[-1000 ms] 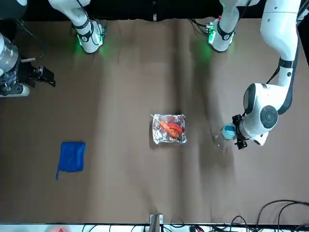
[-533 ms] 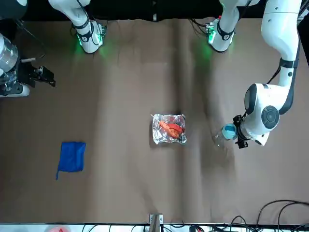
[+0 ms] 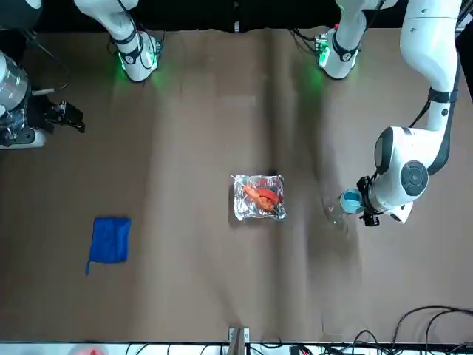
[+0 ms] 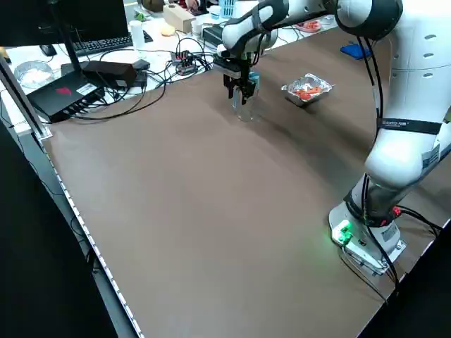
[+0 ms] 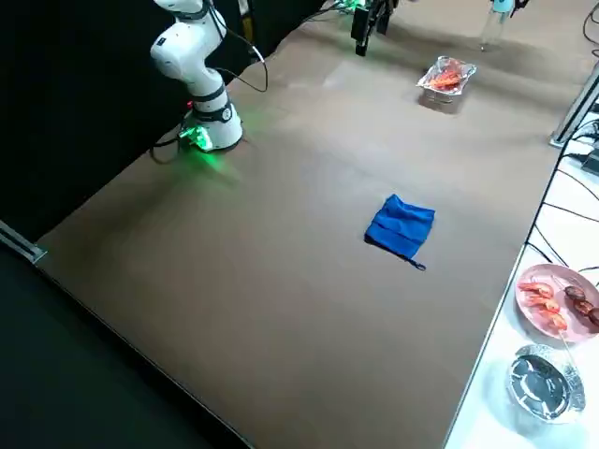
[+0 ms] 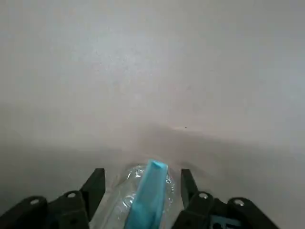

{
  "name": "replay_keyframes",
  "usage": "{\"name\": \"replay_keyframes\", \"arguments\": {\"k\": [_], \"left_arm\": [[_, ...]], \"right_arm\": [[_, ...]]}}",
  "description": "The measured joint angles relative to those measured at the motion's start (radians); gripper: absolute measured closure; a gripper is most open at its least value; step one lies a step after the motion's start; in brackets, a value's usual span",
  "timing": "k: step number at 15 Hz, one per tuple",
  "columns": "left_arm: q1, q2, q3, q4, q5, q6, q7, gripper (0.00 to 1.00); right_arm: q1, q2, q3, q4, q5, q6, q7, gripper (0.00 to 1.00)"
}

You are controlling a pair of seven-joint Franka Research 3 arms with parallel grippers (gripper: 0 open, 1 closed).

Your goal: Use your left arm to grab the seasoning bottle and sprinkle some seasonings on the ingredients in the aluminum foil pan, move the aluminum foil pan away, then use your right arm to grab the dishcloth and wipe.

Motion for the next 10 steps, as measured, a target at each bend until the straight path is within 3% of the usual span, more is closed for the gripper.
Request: {"name": "replay_keyframes", "arguments": {"k": [10], "left_arm": [[0.0,-0.01,0.0,0.001,0.001,-0.002,0.0,0.38]], "right_arm": [[0.0,0.0,0.0,0.0,0.0,0.0,0.0,0.0]]}}
